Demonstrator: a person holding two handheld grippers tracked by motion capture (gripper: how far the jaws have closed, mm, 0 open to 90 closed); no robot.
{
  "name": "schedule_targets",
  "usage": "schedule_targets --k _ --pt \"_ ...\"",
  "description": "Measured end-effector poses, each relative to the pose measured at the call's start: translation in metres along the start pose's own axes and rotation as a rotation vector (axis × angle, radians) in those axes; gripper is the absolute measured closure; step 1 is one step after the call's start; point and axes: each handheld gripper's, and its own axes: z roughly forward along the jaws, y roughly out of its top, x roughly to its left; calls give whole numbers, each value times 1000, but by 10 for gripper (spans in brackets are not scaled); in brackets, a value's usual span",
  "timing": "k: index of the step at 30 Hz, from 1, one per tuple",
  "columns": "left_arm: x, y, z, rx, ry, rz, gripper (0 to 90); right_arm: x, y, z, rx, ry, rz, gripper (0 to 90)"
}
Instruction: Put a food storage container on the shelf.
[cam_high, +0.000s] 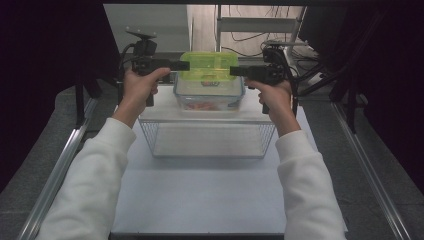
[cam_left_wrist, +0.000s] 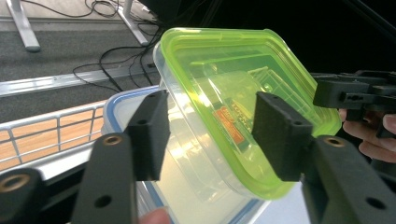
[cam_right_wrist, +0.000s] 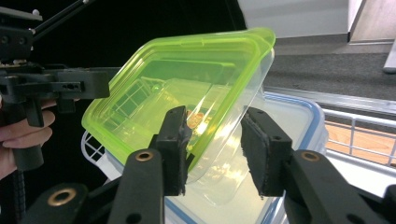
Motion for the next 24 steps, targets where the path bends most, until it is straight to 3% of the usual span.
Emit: schedule_targets --k 3,7,17,24 --pt "3 1 3 5 -5 -10 327 1 -1 1 1 -14 8 541" --pt "2 1 -1 -36 1 0 255 2 -1 -2 -27 -32 8 491" --pt "-4 -1 -13 -58 2 36 229 0 -1 -10 -43 -24 23 427" --pt "-9 -9 -27 -71 -19 70 229 0 -7 -27 -66 -24 3 409"
